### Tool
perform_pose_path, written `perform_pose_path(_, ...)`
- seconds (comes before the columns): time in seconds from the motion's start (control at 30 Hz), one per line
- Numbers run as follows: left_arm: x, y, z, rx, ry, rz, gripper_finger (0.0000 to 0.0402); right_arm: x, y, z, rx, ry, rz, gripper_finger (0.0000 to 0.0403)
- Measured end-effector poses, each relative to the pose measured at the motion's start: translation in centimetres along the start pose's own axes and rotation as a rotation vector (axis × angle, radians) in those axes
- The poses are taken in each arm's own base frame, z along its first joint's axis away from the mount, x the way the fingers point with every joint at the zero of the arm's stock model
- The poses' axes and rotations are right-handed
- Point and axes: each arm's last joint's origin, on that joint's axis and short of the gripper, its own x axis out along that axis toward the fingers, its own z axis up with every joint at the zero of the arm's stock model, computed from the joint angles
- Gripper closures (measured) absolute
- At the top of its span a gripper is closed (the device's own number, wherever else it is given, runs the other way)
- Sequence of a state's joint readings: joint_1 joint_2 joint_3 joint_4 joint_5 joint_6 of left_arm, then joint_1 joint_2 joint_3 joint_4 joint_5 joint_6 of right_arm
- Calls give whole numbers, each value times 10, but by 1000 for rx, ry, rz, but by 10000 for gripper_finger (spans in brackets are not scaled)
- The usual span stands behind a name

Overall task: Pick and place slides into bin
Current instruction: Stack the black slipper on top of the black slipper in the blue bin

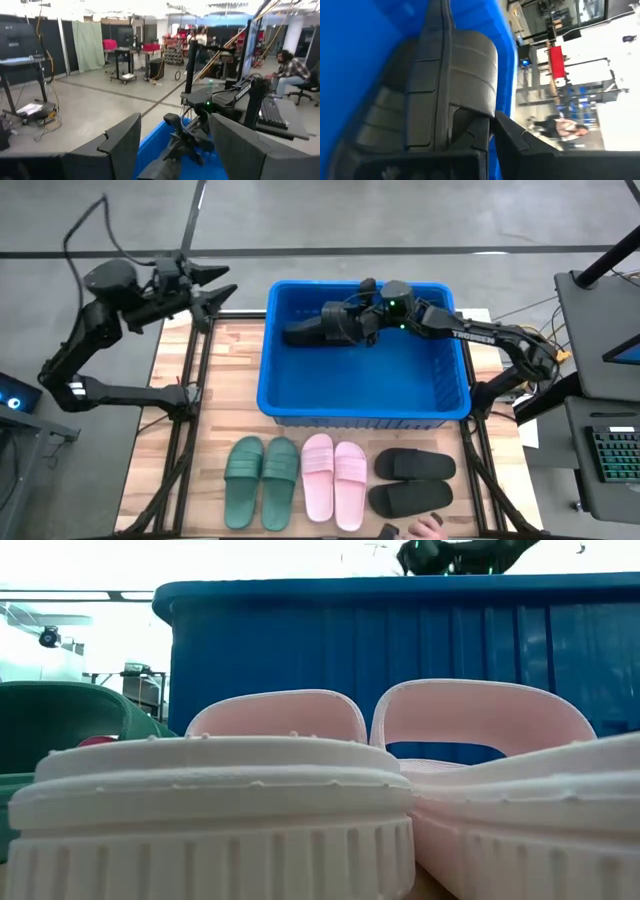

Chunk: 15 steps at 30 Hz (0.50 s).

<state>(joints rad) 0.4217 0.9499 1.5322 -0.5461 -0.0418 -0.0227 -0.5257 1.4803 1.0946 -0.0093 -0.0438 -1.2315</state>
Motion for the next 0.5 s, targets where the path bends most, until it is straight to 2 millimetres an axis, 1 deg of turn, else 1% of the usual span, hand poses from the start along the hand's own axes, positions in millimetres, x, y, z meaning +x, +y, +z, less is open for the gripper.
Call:
perform_pose_path(0.1,5,1,-2,1,12,32,178,15,14,-13,-44,18,-20,395)
perform_pose_path(0.23,11,1,-3,1,17,60,178,33,24,-28,-63,53,-84,395)
perform_pose_path(0.37,11,2,1,0,-21,78,178,48,31,-34,-110,58,-106,395)
perform_pose_path(0.5,13,2,2,-1,-36,79,178,60,39,-36,-197,61,-84,395)
